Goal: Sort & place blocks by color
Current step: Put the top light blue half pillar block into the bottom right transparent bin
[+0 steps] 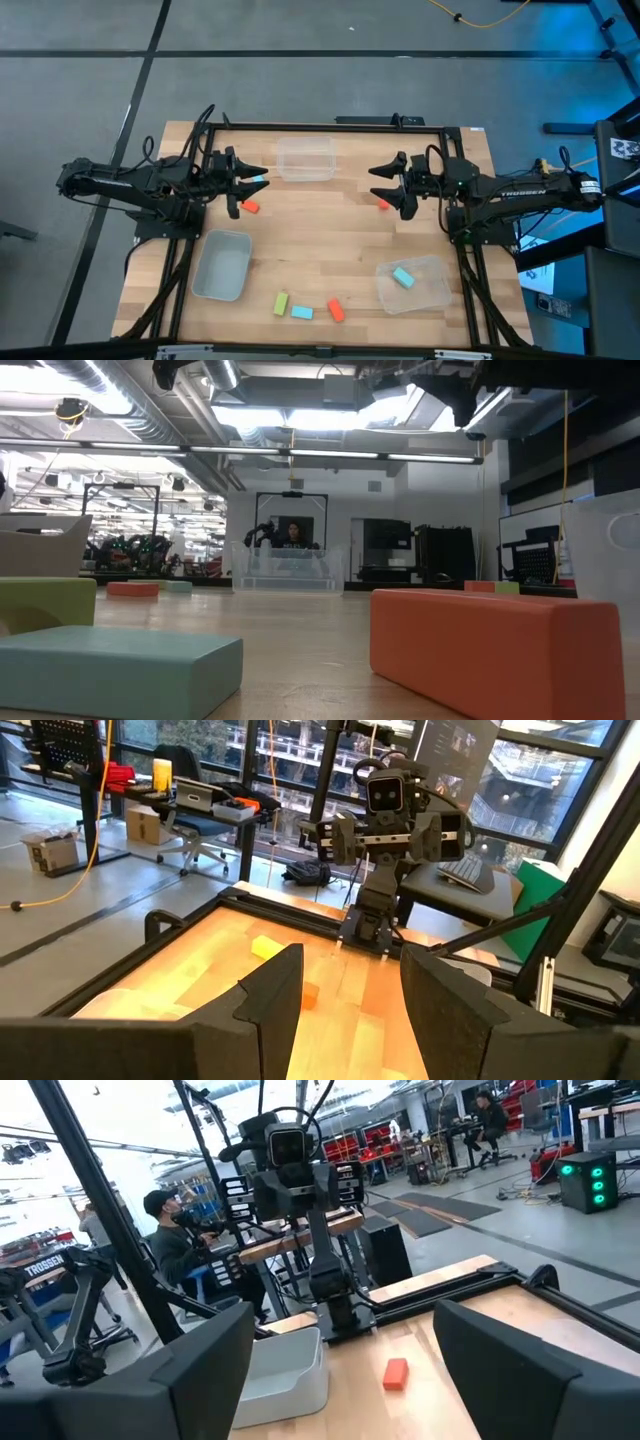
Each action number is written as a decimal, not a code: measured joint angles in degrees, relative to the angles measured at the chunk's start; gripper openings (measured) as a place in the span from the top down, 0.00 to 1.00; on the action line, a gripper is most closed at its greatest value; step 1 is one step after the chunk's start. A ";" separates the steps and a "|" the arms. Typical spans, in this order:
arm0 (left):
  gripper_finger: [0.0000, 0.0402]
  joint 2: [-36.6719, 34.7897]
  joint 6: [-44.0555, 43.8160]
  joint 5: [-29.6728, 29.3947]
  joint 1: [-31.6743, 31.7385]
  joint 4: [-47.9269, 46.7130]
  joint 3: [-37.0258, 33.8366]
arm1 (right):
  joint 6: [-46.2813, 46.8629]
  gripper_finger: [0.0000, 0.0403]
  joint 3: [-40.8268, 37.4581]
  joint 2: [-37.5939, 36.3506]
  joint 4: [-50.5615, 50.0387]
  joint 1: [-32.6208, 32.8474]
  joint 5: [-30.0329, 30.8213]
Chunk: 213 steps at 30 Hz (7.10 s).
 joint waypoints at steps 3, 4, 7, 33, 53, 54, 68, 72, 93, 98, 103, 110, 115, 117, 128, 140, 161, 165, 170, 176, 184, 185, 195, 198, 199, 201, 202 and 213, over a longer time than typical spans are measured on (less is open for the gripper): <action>0.60 0.00 0.00 0.00 -0.01 0.01 0.00 | -0.92 0.23 0.00 0.00 0.00 0.00 -0.02; 0.60 0.00 -0.01 -0.01 0.00 0.01 0.00 | -0.92 0.23 0.02 0.00 0.00 0.00 -0.02; 0.60 0.02 -0.40 -0.71 -0.01 0.07 0.00 | -0.92 0.23 0.02 0.00 0.00 0.00 0.51; 0.42 12.34 -39.90 -3.91 31.40 -33.20 -7.74 | -0.18 0.23 0.07 0.04 -0.20 0.02 2.63; 0.42 31.35 -53.73 -1.94 32.54 -20.22 -8.17 | 0.74 0.23 0.09 0.04 -0.83 0.02 2.56; 0.42 32.48 -53.65 -2.53 32.54 -20.27 -7.72 | 0.74 0.23 0.09 0.04 -1.04 0.02 2.52; 0.43 38.75 -63.52 -5.09 31.74 -17.32 -7.30 | 0.52 0.23 0.09 0.04 -2.21 0.02 2.41; 0.43 40.06 -66.04 -6.06 30.56 -18.55 -7.30 | 0.45 0.23 0.09 0.04 -2.34 0.02 2.41; 0.43 46.51 -67.47 -8.74 27.42 -19.93 -5.60 | 0.50 0.23 0.09 0.04 -2.40 0.00 2.48; 0.43 46.53 -67.49 -8.67 27.12 -21.52 -5.48 | 0.54 0.23 0.09 0.04 -2.38 0.00 2.61; 0.46 46.53 -65.00 -8.26 27.09 -22.15 -5.49 | 0.56 0.23 0.09 0.04 -2.38 0.00 2.61; 0.65 46.05 -60.61 -6.89 27.14 -23.03 -5.51 | 0.57 0.23 0.09 0.04 -2.38 0.00 2.59; 0.86 43.72 -56.76 -4.80 27.17 -24.71 -5.60 | 0.59 0.23 0.09 0.02 -2.38 0.00 2.59; 0.88 42.18 -54.72 -3.86 27.44 -26.05 -5.60 | 0.59 0.23 0.09 0.02 -2.38 0.00 2.57; 0.88 21.82 -36.41 -2.62 27.32 -31.69 -5.62 | 0.68 0.23 0.09 0.02 -1.47 0.02 2.54; 0.88 -6.87 -18.00 9.99 17.55 -5.47 -5.60 | 0.95 0.23 0.09 0.02 4.90 0.02 2.54; 0.88 14.04 3.04 10.58 3.20 27.10 -5.57 | 3.76 0.23 0.09 0.02 10.58 0.00 2.39; 0.88 14.60 2.99 10.58 3.20 27.43 -5.57 | 3.75 0.23 0.09 0.02 10.54 0.02 2.39; 0.88 14.56 2.82 9.83 3.20 27.67 -5.57 | 3.71 0.23 0.09 0.02 10.49 0.01 2.39; 0.88 14.88 2.16 8.53 3.20 27.84 -5.56 | 6.81 0.23 0.58 1.13 8.73 0.01 2.43; 0.88 24.80 -0.44 7.74 3.20 31.30 -2.27 | -1.00 0.23 11.39 13.81 -3.47 2.30 2.41; 0.88 26.68 -0.45 7.76 3.20 31.18 -1.08 | -1.90 0.23 12.60 15.39 -3.36 2.46 2.42; 0.88 38.16 1.70 11.61 3.20 31.30 8.67 | -3.89 0.23 20.23 23.98 -3.00 3.04 -0.45; 0.88 39.55 1.82 12.17 3.20 31.67 9.95 | -3.83 0.23 20.33 24.10 -2.84 3.04 -0.65; 0.88 39.77 1.94 12.23 3.20 31.46 10.06 | -3.82 0.23 20.37 24.09 -2.62 3.04 -0.65; 0.88 39.86 1.97 12.25 3.20 31.22 10.12 | -3.40 0.24 20.37 24.09 -2.59 3.04 -0.75; 0.88 39.80 1.95 12.29 3.20 31.27 10.17 | -2.73 0.26 20.37 24.09 -2.50 3.04 -0.83; 0.88 39.74 1.64 12.27 3.23 31.00 10.19 | -2.41 0.69 20.37 24.06 -2.32 3.04 -1.86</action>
